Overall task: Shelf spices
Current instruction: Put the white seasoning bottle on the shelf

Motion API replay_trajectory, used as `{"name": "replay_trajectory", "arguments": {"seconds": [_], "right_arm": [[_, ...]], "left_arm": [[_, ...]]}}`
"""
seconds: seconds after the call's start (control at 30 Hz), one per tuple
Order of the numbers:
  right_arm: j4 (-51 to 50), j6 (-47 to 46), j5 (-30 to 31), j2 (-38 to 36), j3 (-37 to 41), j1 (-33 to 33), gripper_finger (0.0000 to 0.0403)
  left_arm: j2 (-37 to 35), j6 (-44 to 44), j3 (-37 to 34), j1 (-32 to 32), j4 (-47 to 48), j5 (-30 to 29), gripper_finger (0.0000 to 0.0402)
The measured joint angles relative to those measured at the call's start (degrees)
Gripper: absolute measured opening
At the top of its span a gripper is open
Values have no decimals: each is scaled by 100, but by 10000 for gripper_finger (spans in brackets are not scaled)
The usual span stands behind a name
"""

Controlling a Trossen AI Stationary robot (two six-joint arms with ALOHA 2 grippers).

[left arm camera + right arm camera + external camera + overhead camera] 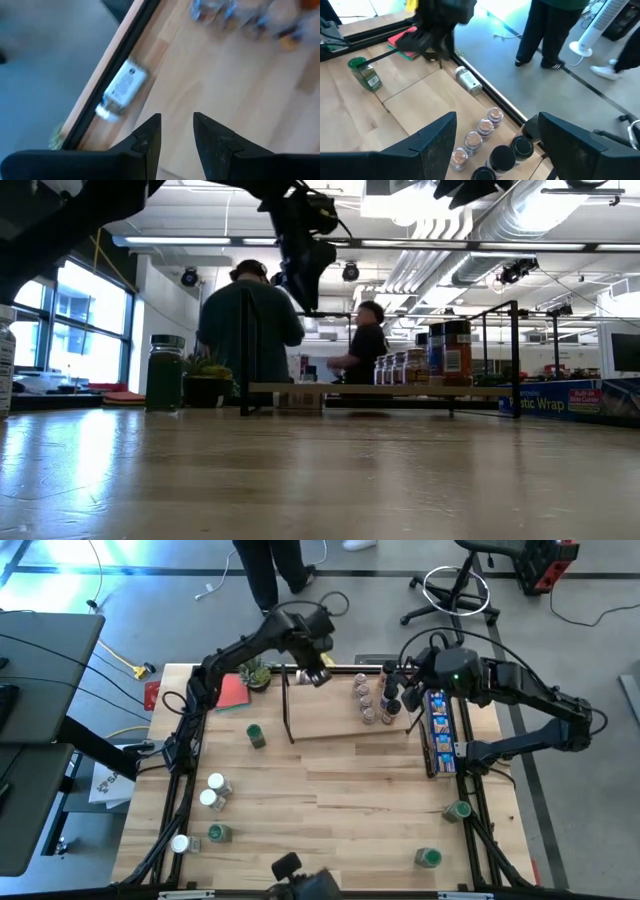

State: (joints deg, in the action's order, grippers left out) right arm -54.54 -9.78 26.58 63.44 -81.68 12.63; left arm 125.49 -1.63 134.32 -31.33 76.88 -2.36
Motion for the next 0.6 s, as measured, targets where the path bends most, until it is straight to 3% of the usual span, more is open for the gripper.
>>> {"name": "replay_trajectory", "arguments": {"seconds": [0.27,0.6], "right_arm": [[28,122,-706,0,-1,322,275],[124,66,-773,2,0,390,275]], "left_arm": [[124,-370,20,-607,-37,359,123],[770,-1298,15,-1000,-46,593,227]]}}
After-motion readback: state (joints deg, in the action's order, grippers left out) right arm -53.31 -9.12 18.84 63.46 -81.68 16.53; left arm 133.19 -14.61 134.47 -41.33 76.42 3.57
